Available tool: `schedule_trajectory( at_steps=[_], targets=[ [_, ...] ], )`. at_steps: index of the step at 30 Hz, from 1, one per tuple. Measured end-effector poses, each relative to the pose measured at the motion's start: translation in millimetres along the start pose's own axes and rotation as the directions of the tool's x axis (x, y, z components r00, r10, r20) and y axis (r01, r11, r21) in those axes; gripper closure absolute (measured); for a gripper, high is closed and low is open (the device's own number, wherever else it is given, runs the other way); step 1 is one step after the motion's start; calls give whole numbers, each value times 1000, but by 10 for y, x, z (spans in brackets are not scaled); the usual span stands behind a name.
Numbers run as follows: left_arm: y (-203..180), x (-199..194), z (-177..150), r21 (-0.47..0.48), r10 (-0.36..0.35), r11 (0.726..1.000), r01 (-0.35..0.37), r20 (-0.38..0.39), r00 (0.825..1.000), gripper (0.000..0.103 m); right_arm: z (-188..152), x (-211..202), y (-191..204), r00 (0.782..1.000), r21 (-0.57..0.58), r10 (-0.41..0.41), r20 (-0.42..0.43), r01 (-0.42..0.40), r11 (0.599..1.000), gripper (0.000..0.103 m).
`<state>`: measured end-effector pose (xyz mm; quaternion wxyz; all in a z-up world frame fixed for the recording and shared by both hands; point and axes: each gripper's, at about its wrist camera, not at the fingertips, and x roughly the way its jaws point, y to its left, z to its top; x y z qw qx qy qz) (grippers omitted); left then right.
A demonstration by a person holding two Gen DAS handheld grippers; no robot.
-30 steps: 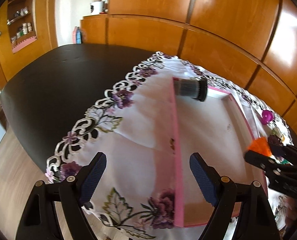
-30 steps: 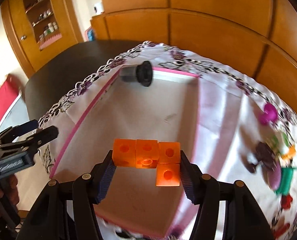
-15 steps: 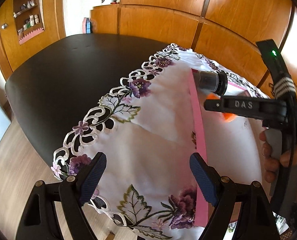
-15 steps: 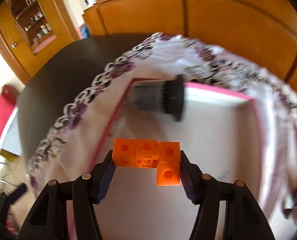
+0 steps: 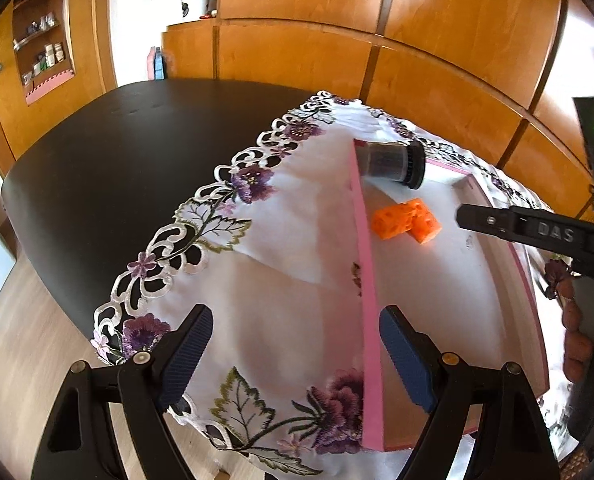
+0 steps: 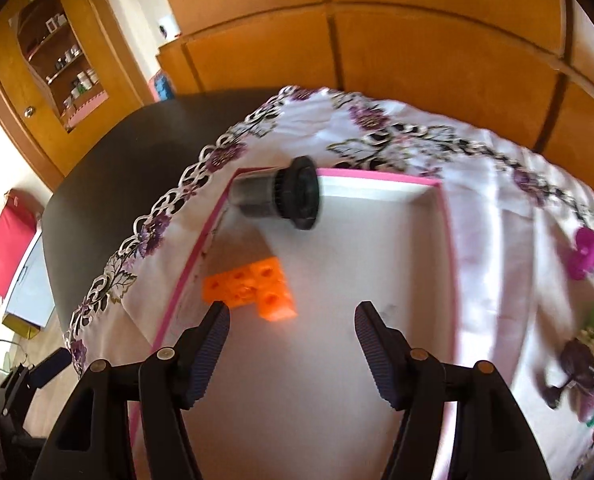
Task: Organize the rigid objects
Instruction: 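Grasp the brown pegged stand with the left gripper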
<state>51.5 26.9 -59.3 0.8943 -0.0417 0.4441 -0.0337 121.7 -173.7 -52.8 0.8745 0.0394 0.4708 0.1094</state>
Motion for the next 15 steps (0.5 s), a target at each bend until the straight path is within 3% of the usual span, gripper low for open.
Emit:
schedule_trajectory(
  at_steps=[9,15],
  targets=[
    [-195,-97,-28,53,-10,999,9,8,1000,17,-254,-520,-243,992,-27,-96,80,99,995,37],
    [-378,-188,-11,105,-47,993,45,24,999,18,-465,-904,-723,975,32,-190,118,188,982,37]
  ],
)
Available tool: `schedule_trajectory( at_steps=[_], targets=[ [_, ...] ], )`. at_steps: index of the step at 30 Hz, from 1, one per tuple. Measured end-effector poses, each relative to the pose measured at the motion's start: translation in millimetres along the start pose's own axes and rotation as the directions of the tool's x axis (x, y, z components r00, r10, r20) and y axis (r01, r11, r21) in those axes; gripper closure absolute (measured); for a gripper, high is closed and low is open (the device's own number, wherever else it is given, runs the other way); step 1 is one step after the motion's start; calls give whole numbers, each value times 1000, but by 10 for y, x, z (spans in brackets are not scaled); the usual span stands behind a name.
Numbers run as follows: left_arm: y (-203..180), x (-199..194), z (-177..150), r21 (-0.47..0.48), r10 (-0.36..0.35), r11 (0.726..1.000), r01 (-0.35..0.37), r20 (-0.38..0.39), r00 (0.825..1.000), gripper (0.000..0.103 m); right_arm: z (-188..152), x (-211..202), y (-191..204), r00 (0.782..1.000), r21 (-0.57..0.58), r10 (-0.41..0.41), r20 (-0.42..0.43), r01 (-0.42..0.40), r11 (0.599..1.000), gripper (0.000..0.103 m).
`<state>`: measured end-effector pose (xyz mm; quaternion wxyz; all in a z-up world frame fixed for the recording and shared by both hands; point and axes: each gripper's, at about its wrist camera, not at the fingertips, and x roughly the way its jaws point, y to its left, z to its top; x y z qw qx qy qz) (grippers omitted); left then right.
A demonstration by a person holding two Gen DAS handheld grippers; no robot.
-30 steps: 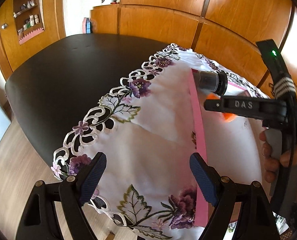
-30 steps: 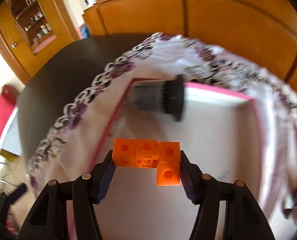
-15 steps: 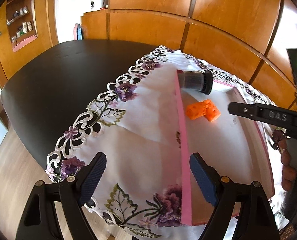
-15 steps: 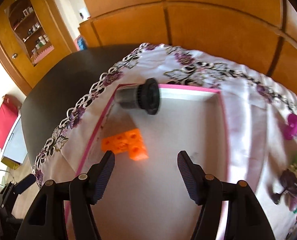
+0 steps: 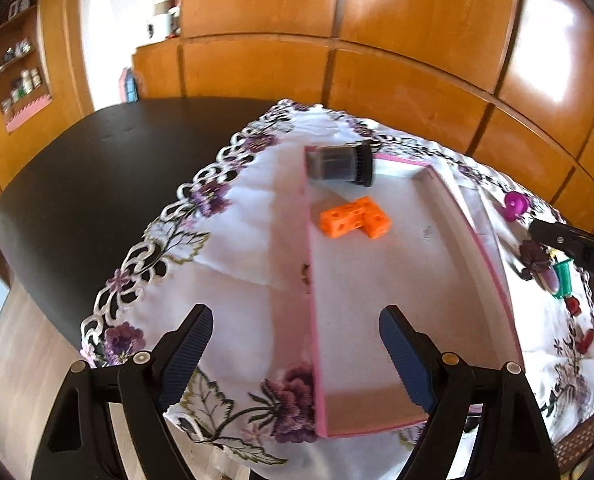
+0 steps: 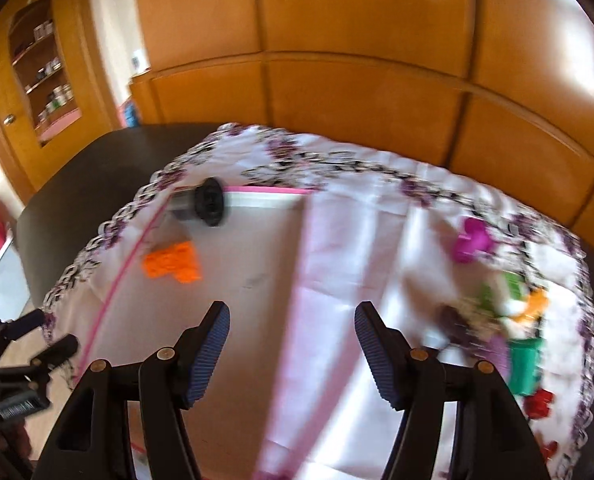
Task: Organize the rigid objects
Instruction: 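Grasp the brown pegged stand with the left gripper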
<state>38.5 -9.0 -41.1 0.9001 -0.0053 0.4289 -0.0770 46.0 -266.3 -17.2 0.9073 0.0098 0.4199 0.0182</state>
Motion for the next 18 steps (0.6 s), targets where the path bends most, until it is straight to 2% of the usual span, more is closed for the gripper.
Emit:
schedule_trajectory(
  at_steps=[4,8,11,13,15,16,18],
  targets=[
    [-187,-55,48,51,-31,998,30,17,999,18,-108,-214,-606,994,79,-106,16,104,991,37],
    [-403,-67,107,89,-73,993,71,15,997,19,-145,-421,-1299,971,198,-238,20,229,953,37],
    [-602,-56,145,124,-96,988,95,3,995,20,-238,-526,-1868,940,329,-340,2,321,888,37],
    [-782,-51,161,167,-120,979,119,-4,993,20,-384,-547,-2271,917,418,-399,-26,372,829,37],
    [-965,-48,169,214,-134,968,132,-6,991,20,-553,-525,-2485,902,479,-429,-53,400,781,37],
    [-1055,-46,171,238,-143,961,141,-7,990,20,-646,-478,-2623,904,531,-415,-108,405,744,37],
    [-1239,-27,180,279,-164,947,162,-18,986,24,-727,-513,-2784,934,627,-347,-84,320,710,37]
  ],
)
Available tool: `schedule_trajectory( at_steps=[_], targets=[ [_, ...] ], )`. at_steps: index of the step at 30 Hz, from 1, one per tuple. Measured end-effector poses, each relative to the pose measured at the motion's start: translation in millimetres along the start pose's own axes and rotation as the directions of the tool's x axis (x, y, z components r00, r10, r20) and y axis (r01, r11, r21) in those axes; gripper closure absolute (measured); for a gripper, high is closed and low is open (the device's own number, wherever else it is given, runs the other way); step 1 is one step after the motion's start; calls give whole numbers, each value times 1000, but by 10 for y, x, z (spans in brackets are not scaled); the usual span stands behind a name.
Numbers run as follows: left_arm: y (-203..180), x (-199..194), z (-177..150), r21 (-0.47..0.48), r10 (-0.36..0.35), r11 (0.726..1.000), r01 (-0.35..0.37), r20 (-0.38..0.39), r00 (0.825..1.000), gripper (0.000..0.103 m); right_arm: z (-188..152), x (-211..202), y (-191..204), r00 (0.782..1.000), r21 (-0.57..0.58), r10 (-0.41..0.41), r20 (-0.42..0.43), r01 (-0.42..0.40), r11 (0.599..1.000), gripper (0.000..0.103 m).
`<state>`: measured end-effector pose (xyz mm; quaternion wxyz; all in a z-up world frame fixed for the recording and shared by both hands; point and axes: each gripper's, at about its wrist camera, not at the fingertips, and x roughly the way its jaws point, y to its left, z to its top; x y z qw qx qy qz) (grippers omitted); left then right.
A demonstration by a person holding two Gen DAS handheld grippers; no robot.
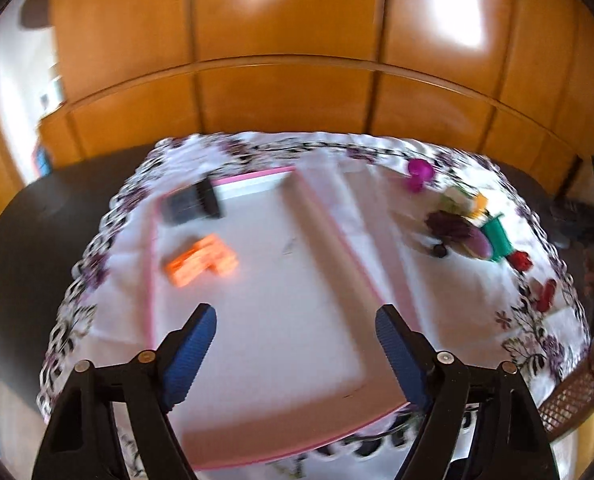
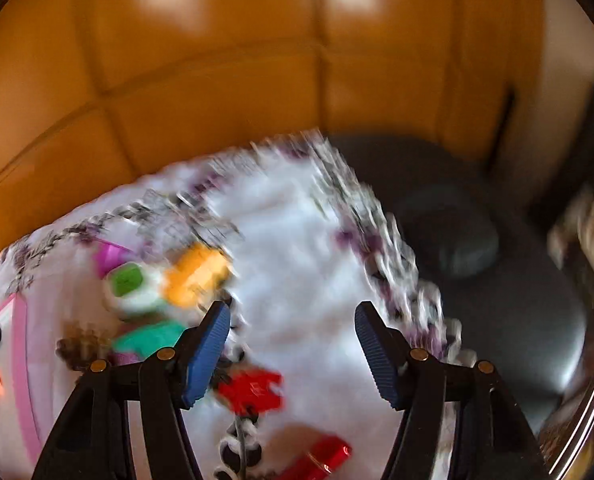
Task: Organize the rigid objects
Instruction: 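Grasp the brown pegged stand with the left gripper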
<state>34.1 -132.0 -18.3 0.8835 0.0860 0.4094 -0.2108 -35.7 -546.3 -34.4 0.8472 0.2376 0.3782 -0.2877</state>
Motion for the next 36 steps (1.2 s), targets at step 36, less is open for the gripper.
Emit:
schedule_trajectory(
  at_steps=[36],
  targets=[
    [-1404,1861,800,-106,-368,930,352,-216,905,41,-2,171,-100,985,72,136,-108,-128,989,37]
  ],
)
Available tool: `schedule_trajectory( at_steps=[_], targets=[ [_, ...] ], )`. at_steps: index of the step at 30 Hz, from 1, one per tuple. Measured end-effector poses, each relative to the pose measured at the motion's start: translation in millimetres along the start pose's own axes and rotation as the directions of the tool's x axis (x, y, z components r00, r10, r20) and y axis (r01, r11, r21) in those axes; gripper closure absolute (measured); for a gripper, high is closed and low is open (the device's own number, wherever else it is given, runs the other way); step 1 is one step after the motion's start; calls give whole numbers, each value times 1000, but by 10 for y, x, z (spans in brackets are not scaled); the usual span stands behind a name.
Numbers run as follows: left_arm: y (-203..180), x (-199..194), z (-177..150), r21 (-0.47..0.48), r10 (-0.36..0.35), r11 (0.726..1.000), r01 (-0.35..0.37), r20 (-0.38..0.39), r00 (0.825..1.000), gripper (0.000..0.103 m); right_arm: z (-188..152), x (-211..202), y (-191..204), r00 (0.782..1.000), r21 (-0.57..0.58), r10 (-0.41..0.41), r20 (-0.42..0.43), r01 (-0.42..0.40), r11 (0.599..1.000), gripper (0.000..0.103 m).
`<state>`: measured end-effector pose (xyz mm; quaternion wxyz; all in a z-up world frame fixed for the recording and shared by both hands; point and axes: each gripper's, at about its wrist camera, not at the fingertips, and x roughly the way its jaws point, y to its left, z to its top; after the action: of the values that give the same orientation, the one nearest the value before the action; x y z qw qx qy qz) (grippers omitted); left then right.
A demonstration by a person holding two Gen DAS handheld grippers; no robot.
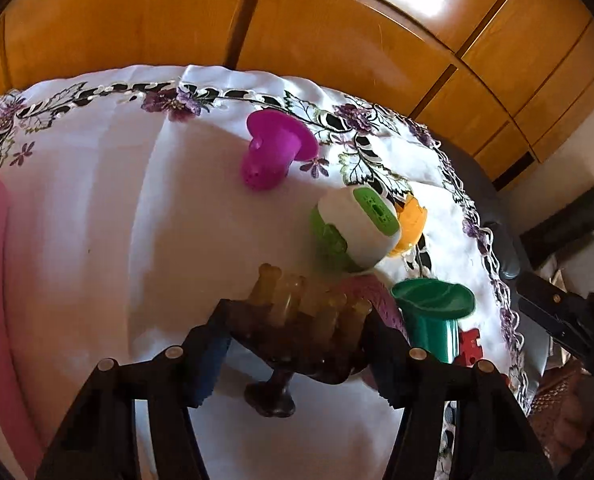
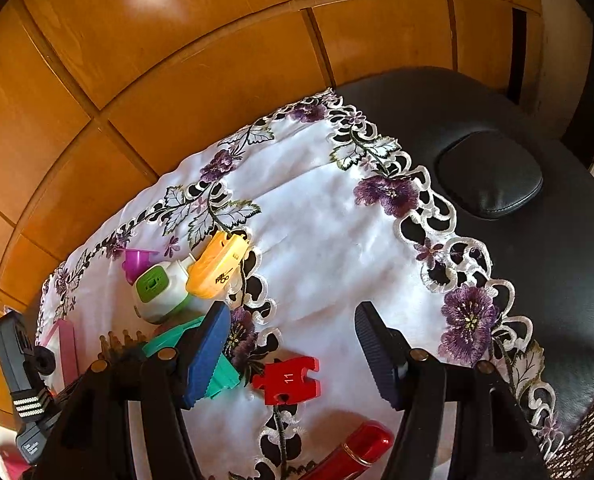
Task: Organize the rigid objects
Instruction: 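Grasp the brown pegged stand with the left gripper, then lift the brown stand with the left gripper while the right gripper grasps the magenta funnel cup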
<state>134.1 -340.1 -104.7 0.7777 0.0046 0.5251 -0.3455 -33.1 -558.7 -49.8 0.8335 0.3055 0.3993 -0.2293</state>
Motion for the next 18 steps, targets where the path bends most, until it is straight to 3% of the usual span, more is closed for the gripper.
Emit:
schedule_trajectory(
  at_steps=[7,12,18],
  targets=[
    [30,-286,-394,25,35,999,-35,17,999,41,-2,9,-32,1000,12,-6,-6,6,1000,37],
    [-72,-461,-777,142,64,987,-70,45,997,41,-15,27,-5,1000,0,-8,-16,8,1000,37],
    [-132,-481,-867,204,71,975,-86,79,994,41,-74,44,254,996,-101,73,-46,-77,992,37]
  ],
)
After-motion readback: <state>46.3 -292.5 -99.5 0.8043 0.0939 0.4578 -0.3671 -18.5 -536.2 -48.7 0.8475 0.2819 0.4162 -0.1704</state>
